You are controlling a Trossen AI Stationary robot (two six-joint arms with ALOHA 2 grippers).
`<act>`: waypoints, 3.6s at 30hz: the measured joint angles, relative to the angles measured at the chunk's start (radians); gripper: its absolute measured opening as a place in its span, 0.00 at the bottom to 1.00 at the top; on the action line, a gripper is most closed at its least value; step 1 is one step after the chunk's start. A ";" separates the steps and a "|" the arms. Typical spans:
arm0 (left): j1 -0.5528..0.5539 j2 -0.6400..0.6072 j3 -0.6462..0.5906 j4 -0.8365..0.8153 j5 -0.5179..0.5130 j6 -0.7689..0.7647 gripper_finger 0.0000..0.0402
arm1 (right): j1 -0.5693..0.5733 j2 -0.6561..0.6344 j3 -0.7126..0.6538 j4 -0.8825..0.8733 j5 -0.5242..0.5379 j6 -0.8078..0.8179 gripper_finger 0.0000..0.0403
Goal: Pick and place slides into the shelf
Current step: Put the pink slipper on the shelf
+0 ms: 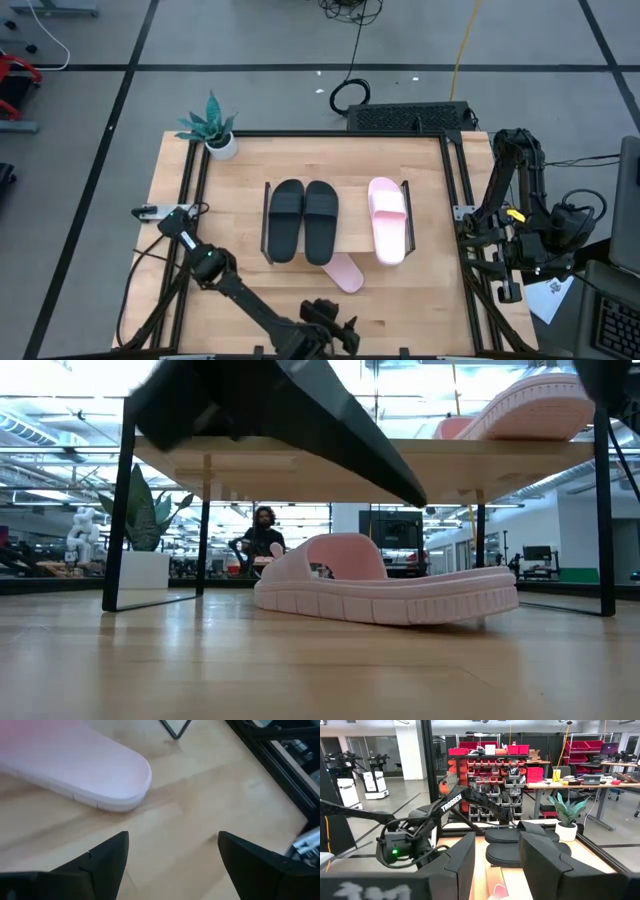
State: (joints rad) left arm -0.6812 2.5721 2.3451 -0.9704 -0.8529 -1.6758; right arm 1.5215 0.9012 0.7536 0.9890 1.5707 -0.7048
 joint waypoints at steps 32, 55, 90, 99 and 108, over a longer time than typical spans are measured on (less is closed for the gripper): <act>0.095 -0.018 0.005 0.047 0.209 0.557 0.64 | 0.000 0.000 0.000 0.000 0.000 -0.041 0.35; 0.057 -0.017 0.005 0.273 0.413 0.381 0.38 | 0.000 0.000 0.000 0.000 0.000 -0.040 0.35; 0.159 -0.025 0.004 0.340 0.418 0.379 0.40 | 0.002 0.000 0.000 -0.008 0.000 -0.060 0.35; 0.133 -0.029 0.004 0.819 0.240 0.452 0.40 | 0.077 0.001 0.000 -0.100 0.000 -0.057 0.35; 0.004 -0.031 0.004 1.122 -0.114 0.584 0.40 | 0.171 0.001 0.000 -0.105 0.000 -0.017 0.35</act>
State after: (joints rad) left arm -0.6768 2.5412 2.3493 0.1515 -0.9669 -1.0919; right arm 1.6926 0.9020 0.7536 0.8840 1.5707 -0.7217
